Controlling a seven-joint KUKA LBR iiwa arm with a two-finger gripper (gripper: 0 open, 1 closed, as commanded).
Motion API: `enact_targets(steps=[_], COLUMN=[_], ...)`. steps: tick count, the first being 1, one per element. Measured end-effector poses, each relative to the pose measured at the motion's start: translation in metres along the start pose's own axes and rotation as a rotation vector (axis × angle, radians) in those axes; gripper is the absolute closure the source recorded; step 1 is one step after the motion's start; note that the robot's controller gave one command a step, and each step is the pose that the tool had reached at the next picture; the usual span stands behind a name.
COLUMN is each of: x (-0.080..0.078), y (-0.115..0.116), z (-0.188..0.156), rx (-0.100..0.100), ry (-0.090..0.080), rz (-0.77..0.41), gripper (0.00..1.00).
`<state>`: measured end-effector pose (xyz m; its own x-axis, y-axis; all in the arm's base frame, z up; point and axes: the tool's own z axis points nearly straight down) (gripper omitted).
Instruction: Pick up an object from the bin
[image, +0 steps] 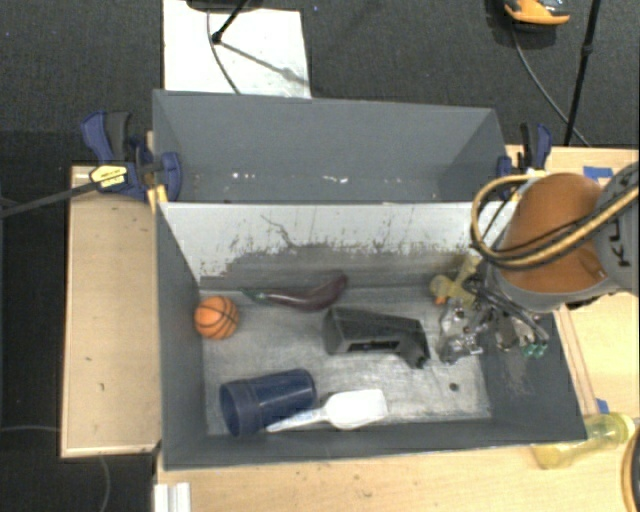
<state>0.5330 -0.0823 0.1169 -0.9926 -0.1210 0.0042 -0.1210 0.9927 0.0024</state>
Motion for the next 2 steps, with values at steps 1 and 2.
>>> enact_targets(steps=[1, 2], x=[0.003, 0.004], y=[0.002, 0.002], z=[0.031, 0.042], rx=[0.002, 0.002], ry=[-0.008, -0.008], rz=[0.044, 0.049], gripper=[0.00, 0.00])
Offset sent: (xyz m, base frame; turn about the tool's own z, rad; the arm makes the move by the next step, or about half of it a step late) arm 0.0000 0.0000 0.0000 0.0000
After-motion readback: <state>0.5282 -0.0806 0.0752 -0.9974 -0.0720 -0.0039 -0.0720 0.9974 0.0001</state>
